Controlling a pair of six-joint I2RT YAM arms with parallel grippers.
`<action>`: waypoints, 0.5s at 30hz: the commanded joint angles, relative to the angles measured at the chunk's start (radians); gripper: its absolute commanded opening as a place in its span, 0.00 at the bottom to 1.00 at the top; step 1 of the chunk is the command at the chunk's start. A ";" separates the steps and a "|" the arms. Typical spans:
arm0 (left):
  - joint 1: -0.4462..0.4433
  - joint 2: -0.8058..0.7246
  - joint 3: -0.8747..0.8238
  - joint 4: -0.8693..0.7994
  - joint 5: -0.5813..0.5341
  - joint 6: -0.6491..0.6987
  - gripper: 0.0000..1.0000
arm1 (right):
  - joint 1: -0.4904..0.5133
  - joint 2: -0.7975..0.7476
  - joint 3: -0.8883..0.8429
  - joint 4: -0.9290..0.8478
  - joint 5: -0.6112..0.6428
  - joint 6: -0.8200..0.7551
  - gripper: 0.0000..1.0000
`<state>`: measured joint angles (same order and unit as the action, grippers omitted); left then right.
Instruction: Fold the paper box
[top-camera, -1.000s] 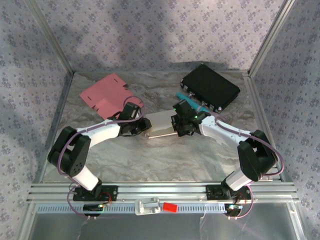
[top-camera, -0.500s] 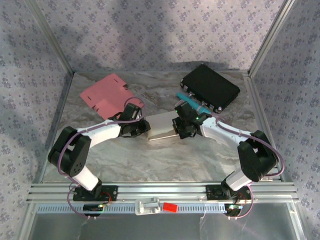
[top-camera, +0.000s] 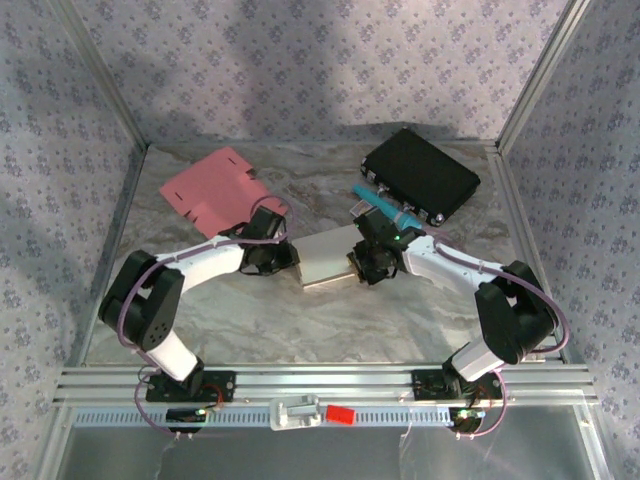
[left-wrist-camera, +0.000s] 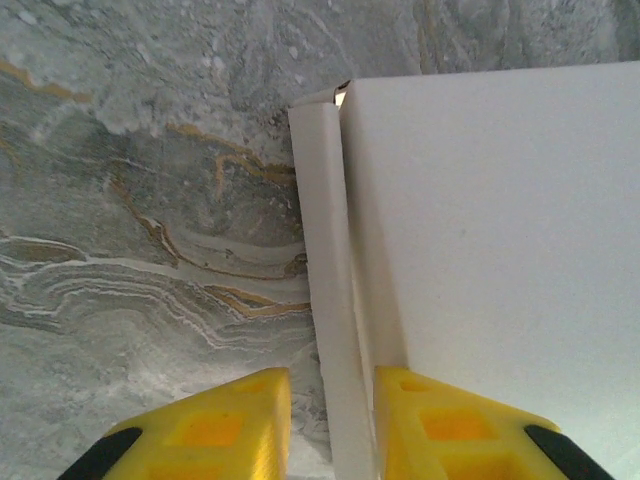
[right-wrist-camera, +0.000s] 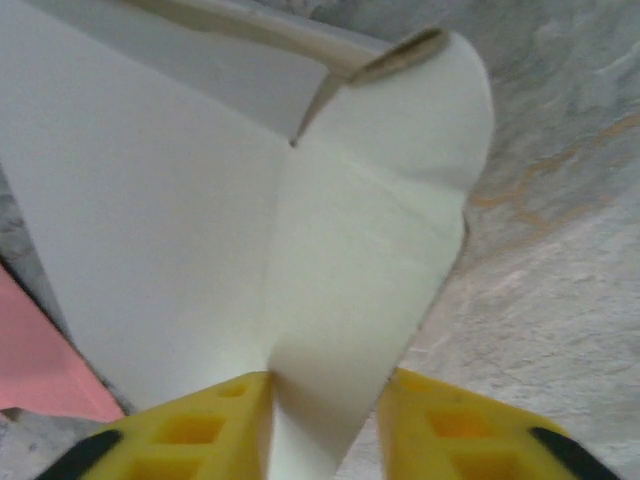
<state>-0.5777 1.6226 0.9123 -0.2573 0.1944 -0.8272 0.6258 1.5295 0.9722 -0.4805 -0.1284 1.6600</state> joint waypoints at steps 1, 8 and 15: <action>-0.013 0.017 0.038 -0.010 0.006 0.020 0.28 | -0.016 -0.038 0.082 -0.176 0.012 -0.142 0.43; -0.017 0.024 0.037 -0.008 0.002 0.027 0.27 | -0.054 -0.129 0.173 -0.418 0.036 -0.550 0.61; -0.018 0.036 0.057 -0.014 0.002 0.035 0.27 | -0.210 -0.201 0.188 -0.445 -0.044 -0.878 0.62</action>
<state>-0.5911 1.6459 0.9344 -0.2623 0.1944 -0.8116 0.4843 1.3354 1.1313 -0.8768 -0.1440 1.0061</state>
